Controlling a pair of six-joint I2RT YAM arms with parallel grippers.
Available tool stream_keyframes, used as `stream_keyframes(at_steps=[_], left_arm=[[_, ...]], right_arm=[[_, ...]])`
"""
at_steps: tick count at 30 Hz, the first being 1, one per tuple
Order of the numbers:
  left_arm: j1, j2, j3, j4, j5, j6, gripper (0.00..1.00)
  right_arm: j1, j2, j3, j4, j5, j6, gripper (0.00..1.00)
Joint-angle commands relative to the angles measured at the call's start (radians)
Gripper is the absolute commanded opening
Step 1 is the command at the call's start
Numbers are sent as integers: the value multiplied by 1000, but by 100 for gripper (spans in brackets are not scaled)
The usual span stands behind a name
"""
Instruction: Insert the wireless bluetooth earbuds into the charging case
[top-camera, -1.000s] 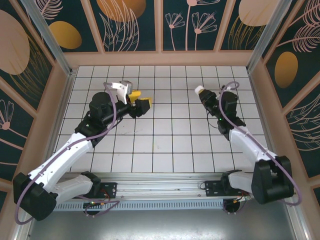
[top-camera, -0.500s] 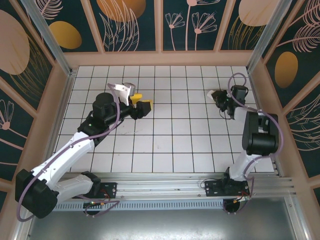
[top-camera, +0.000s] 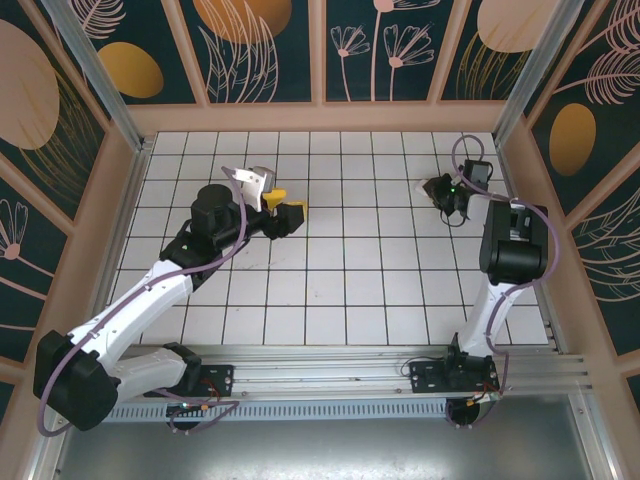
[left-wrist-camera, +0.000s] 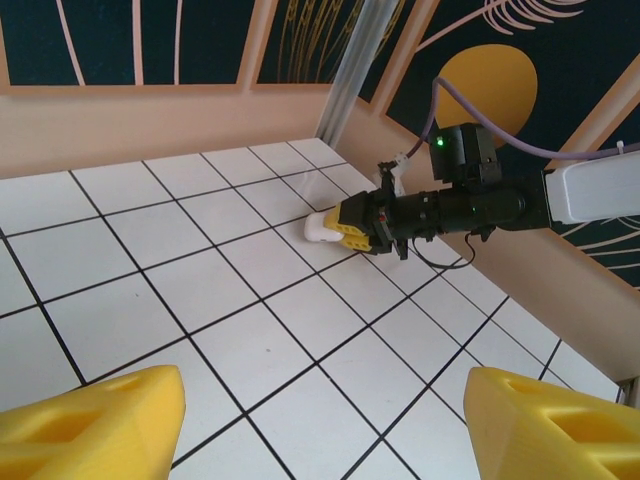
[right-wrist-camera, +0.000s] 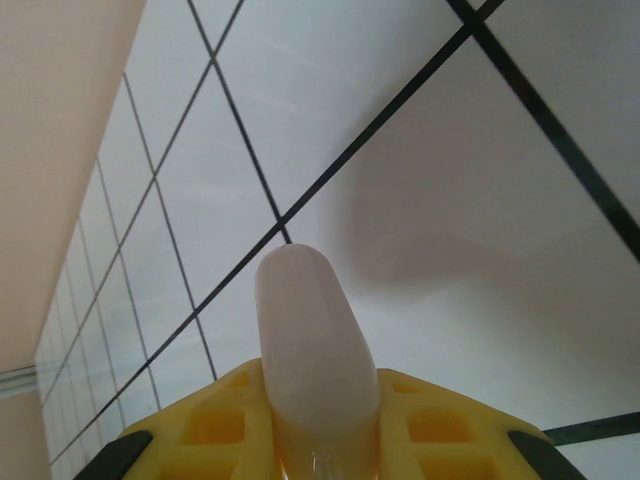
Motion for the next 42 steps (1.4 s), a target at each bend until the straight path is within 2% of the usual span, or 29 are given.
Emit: stream_keyframes(at_steps=[1, 5, 9, 13, 16, 20, 22, 24, 27, 31, 33, 35, 37, 40, 42], left_arm=[[7, 0, -12, -1, -20, 31, 73], [6, -7, -16, -2, -23, 32, 73], [7, -19, -13, -17, -26, 35, 73], [19, -54, 27, -70, -66, 95, 75], [40, -71, 68, -109, -111, 131, 79], [80, -76, 101, -156, -203, 173, 87], [125, -79, 100, -157, -212, 181, 90], [181, -80, 134, -158, -196, 181, 93], [282, -80, 135, -147, -158, 166, 98], [432, -57, 112, -81, -69, 105, 98], [503, -42, 59, 1, 21, 42, 98], [578, -20, -12, 152, 167, -78, 99], [617, 7, -72, 262, 223, -167, 99], [619, 29, -135, 286, 148, -106, 99], [619, 23, -215, 317, -2, -61, 99]], right_arm=[[-6, 39, 38, -68, 25, -57, 19], [-7, 59, 49, -99, 30, -63, 23], [-5, 26, 16, -108, 61, -53, 39], [-6, -47, -4, -143, 84, -80, 52], [-6, -124, -6, -201, 142, -121, 61], [-5, -235, -14, -261, 196, -180, 65], [-5, -302, -24, -288, 216, -212, 69], [-2, -370, -30, -323, 243, -237, 80], [7, -486, -50, -348, 283, -287, 86], [12, -643, -116, -326, 336, -353, 99], [12, -713, -174, -276, 341, -406, 99], [12, -792, -256, -197, 330, -464, 99], [12, -876, -352, -111, 317, -496, 99], [17, -996, -490, 8, 309, -529, 99], [18, -1065, -576, 65, 315, -559, 99]])
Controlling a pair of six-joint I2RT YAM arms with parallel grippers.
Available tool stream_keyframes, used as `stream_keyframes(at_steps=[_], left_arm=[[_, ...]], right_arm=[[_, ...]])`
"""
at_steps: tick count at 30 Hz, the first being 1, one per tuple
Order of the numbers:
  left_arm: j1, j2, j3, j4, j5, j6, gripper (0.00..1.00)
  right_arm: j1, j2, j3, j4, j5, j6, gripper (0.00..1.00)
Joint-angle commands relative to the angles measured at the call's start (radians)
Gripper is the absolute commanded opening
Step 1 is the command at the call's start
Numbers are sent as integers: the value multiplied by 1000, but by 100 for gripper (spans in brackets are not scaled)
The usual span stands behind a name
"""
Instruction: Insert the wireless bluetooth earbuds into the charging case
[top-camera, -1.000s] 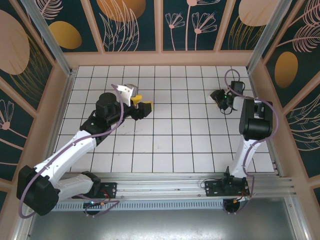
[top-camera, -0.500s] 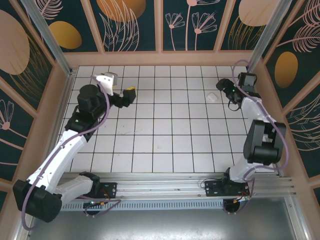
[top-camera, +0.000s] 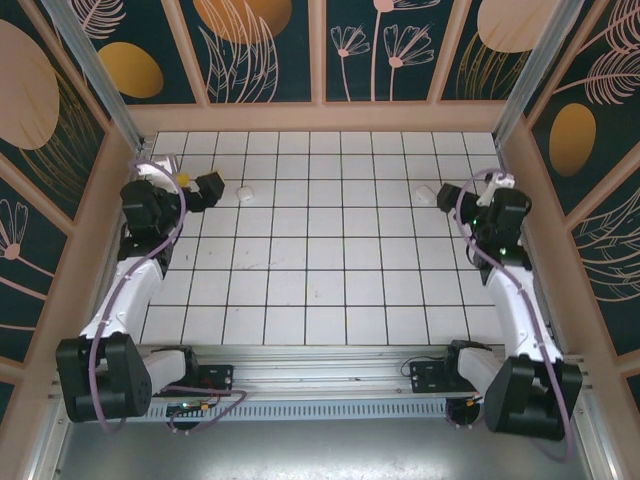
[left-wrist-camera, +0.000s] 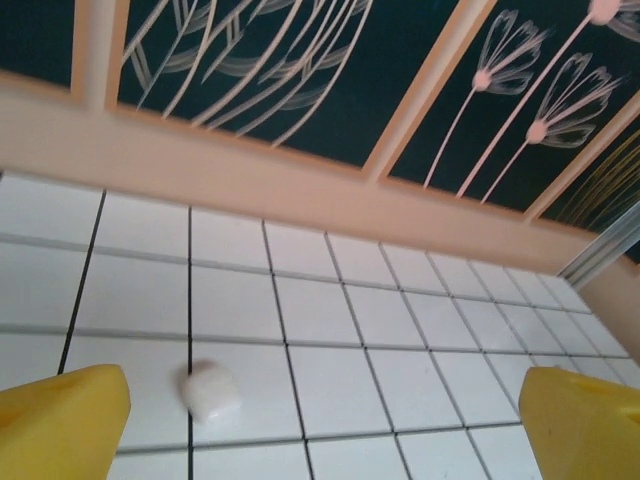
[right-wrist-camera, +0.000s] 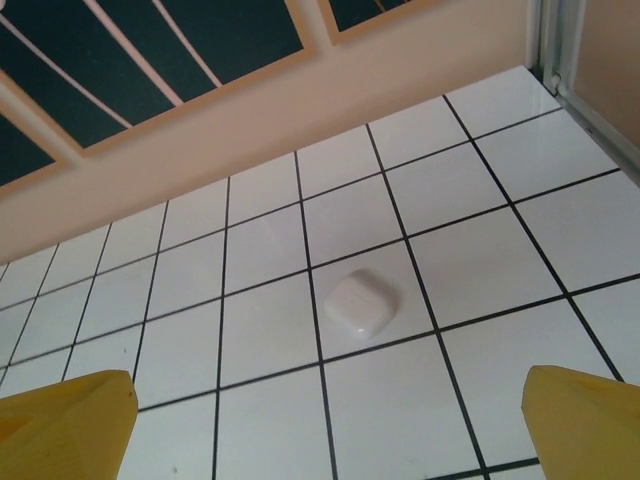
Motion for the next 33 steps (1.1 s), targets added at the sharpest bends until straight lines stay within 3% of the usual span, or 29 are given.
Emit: stream_keyframes(at_steps=[1, 3, 6, 14, 18, 25, 33], left_arm=[[4, -16, -115, 158, -148, 11, 99], [3, -25, -239, 277, -275, 4, 99], [3, -6, -368, 443, -337, 31, 99], [3, 37, -427, 525, -553, 121, 99], [3, 81, -496, 668, -578, 166, 98], [3, 159, -602, 990, -525, 206, 99], [1, 310, -562, 1054, -472, 222, 99]], right_arm=[[8, -93, -113, 174, 8, -89, 99], [7, -123, -182, 228, 28, -98, 99], [7, -127, -267, 326, 27, -99, 99], [8, -10, -500, 751, 54, -60, 99], [11, 106, -537, 895, 72, -85, 99], [15, 264, -559, 1116, 85, -97, 99], [21, 457, -516, 1265, 53, -129, 99]])
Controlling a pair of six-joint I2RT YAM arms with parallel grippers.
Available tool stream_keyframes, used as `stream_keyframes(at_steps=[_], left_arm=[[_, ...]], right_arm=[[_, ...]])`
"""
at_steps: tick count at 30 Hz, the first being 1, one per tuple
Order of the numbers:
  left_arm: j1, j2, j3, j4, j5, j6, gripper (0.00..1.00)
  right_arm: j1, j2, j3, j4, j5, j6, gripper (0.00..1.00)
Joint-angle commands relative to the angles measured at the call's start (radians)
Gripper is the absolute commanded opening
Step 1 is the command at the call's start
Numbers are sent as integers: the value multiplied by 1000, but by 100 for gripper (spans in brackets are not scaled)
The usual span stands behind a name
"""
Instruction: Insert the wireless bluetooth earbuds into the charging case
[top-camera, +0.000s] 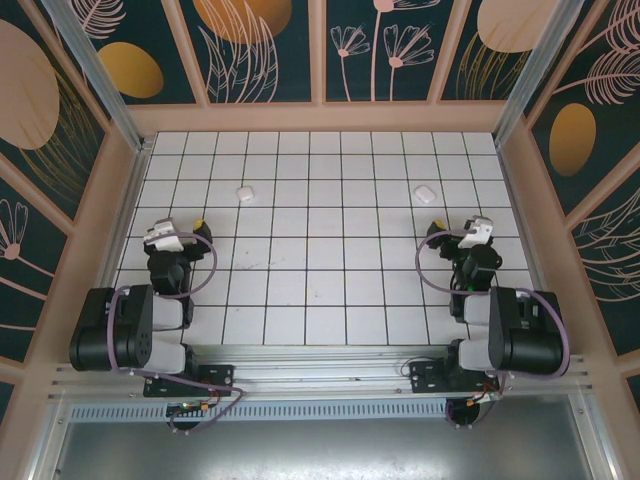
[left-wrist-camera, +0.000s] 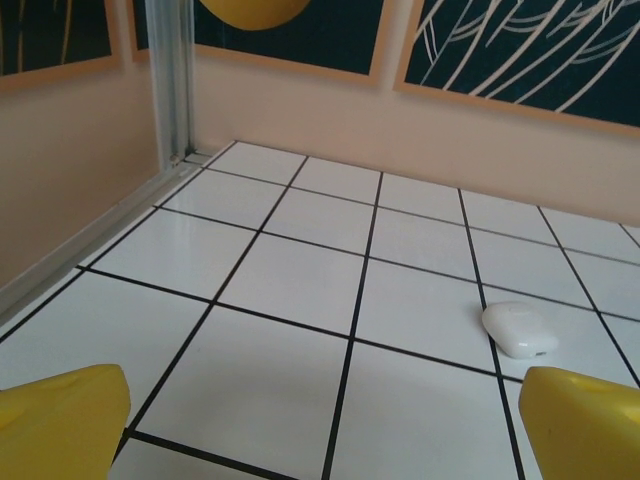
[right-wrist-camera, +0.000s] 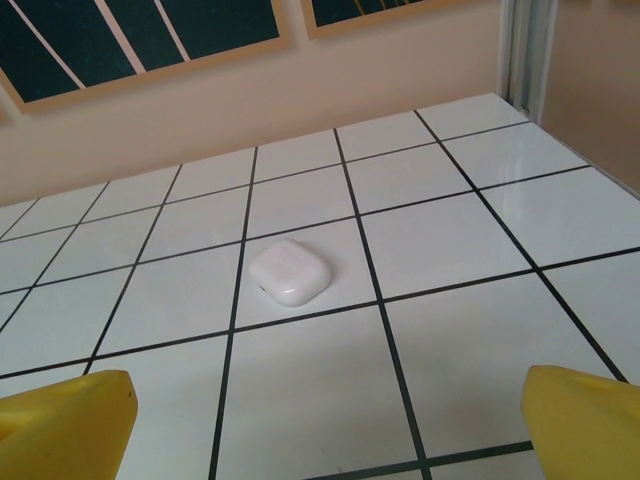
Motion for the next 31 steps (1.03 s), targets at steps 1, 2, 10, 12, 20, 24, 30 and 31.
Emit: stream_keyframes(at_steps=[1, 2, 10, 12, 20, 24, 30, 31], left_arm=[[3, 45, 32, 94, 32, 27, 98], [1, 60, 41, 92, 43, 31, 98], [-57, 68, 100, -12, -34, 82, 99], [-57, 67, 98, -9, -31, 82, 98], [-58, 67, 105, -25, 3, 96, 99], [-57, 67, 107, -25, 3, 97, 98], [-57, 66, 107, -25, 3, 96, 98], [-59, 67, 108, -25, 3, 96, 99]], right_arm=[[17, 94, 27, 154, -16, -28, 99], [23, 133, 32, 180, -5, -32, 99], [74, 147, 89, 87, 85, -60, 99], [74, 147, 90, 85, 86, -59, 99], [74, 148, 89, 84, 87, -59, 99], [74, 148, 89, 84, 88, -60, 99], [78, 149, 92, 82, 92, -63, 99], [78, 149, 92, 82, 92, -63, 99]])
